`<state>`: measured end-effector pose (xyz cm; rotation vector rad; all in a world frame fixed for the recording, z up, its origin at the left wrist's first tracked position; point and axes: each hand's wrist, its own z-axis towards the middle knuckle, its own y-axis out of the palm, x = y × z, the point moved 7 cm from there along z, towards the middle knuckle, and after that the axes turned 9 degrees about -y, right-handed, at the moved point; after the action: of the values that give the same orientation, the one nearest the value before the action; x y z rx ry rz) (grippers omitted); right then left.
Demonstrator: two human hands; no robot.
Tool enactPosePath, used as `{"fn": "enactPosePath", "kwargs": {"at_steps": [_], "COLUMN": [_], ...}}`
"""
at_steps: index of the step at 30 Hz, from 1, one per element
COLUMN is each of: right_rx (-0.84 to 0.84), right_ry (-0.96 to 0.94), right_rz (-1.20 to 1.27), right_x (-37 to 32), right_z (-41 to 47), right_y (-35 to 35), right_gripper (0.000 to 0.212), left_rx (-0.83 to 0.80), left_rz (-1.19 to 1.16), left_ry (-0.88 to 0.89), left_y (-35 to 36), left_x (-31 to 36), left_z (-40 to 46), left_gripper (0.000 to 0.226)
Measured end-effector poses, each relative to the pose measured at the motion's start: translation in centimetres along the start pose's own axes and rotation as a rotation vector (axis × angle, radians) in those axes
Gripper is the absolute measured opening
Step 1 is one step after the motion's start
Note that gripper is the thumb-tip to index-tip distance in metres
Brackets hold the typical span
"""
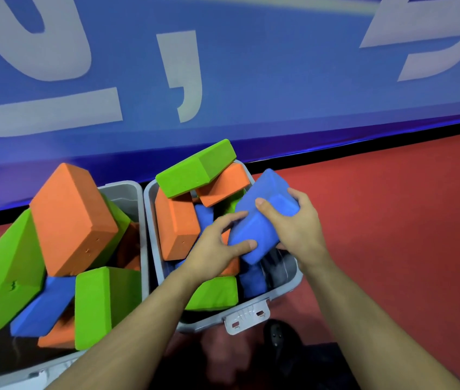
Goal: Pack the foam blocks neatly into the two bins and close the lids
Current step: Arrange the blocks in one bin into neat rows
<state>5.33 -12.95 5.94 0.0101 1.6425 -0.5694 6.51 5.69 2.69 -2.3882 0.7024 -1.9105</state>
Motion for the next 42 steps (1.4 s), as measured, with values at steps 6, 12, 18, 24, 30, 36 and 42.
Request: {"fn": "enactPosePath", "kwargs": {"at_steps": [6,12,18,24,30,36,42], "right_rx": [0.161,-0.013,-0.308,-0.254,-0.209,-0.230,-0.385], "right_ry": [-0.129,-0.212,-0.226,-0.122,-0.066,-0.047,0.057], "right_rz": [0.360,0.497,0.359,0.233,0.213,0.126,0.277], "right_x": [-2.5,-4.0,-4.4,-3.5,-1.9,-1.0,-1.9], "right_z": [-1.1,-1.3,-0.8,0.0,1.2,1.4,-0.6], "right_y": [0.8,4.2,8.1,9.2,9.5,9.8,10.8], "right_gripper": [0.082,0.081,0.049,0.063,0.020,0.029,0.033], "left_rx": [0.138,0.018,0.284,0.437,0.522,0.576,0.519], "left_rz": [-0.551,-0.895,-0.868,-0.957,-1.240,-1.254,-1.206], "left_ry": [-0.160,-0.261,-0.065,-0.080,-0.089,-0.158,-0.295], "left_y": [-3.0,-2.8,-8.4,-11.7,-14.7,-15.2,-10.8], "left_x": [1.7,2.4,2.3,0.6,-0.1,-2.0,-3.1], "left_z": [-0.4,-0.9,-1.2,-0.9,-1.6,-3.2,-5.7], "left_gripper": [0.051,0.067,0.051,0.050,0.044,0.046,0.075]}}
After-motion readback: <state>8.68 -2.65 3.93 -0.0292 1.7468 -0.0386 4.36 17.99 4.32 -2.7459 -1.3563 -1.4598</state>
